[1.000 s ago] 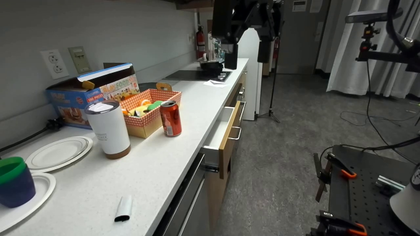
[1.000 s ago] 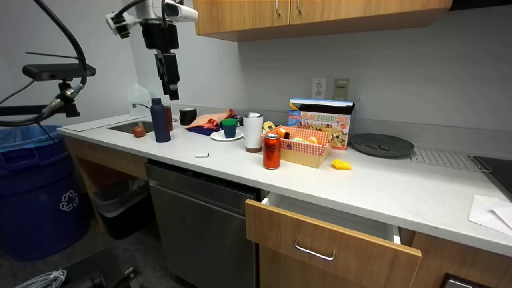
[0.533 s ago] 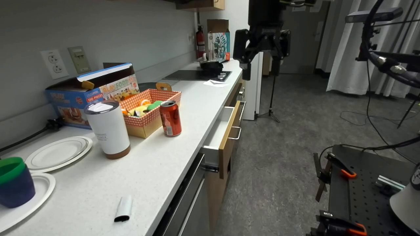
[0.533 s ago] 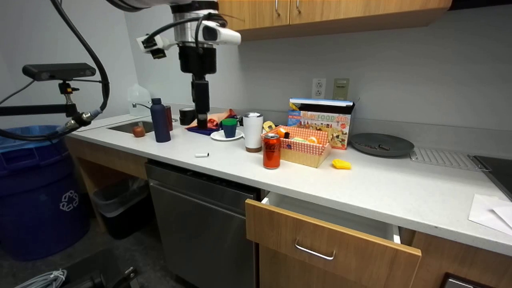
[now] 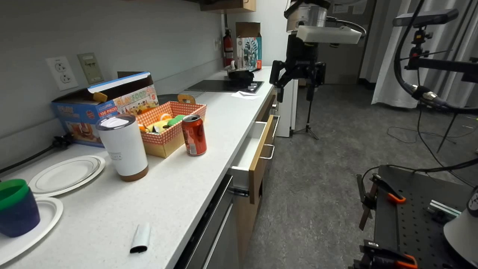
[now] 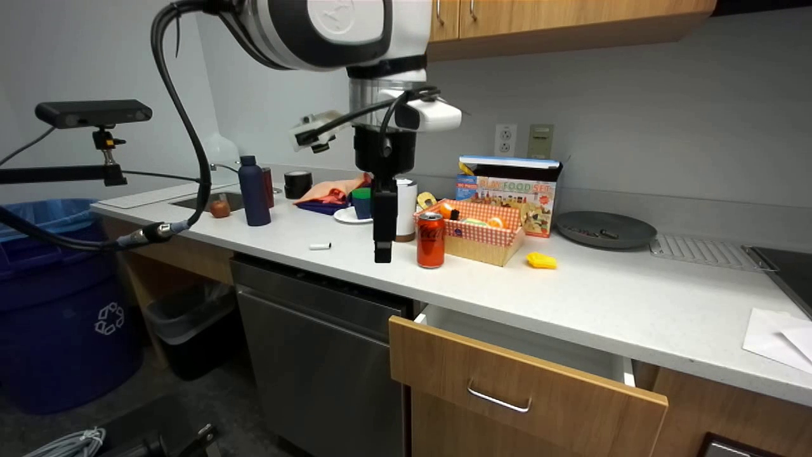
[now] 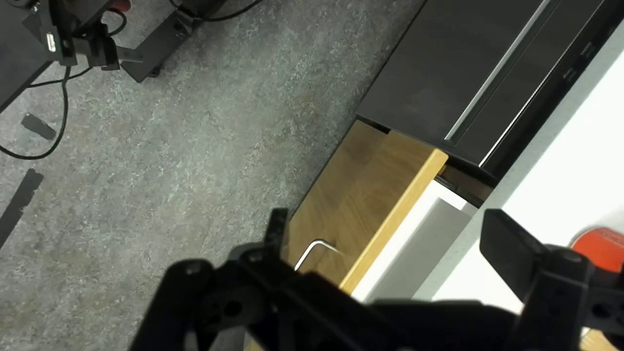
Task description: Open the drawer and place the green plush toy in the drawer
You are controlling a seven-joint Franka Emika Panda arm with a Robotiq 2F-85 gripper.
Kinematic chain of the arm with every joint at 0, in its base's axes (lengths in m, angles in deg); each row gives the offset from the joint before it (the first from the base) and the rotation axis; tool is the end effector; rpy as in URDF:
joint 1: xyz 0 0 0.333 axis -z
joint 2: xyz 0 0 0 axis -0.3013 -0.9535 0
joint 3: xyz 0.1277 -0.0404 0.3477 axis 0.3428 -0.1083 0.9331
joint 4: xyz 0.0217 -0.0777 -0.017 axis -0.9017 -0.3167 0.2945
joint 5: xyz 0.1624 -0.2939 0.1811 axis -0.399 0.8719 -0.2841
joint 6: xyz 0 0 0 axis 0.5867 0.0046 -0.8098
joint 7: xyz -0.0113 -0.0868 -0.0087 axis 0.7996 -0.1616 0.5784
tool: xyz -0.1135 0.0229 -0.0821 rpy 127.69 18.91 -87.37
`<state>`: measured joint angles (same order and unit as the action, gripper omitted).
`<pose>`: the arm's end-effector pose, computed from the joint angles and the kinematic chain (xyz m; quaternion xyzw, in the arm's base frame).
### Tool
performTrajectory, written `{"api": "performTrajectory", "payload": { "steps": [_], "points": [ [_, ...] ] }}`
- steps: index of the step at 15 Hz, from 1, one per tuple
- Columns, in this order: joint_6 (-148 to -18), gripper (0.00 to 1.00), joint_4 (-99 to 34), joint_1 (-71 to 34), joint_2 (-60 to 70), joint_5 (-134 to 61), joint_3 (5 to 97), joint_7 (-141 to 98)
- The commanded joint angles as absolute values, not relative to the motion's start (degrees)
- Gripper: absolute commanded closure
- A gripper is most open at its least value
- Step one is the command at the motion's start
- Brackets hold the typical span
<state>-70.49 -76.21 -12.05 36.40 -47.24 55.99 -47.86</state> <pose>0.4321 -0.0240 0.4519 -0.9388 0.3402 0.0061 0.0535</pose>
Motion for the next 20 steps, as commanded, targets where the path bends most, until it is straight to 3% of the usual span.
{"api": "performTrajectory", "payload": {
  "steps": [1,8,20],
  "points": [
    [-70.5,0.00,-75.9,-12.1,35.9,-47.2,55.9,-48.0],
    [-73.7,0.00,-73.5,-10.4,31.2,-45.0,54.9,-50.4],
    [-89.1,0.00,-61.1,-11.0,5.2,-41.7,48.6,-59.7]
  ]
}}
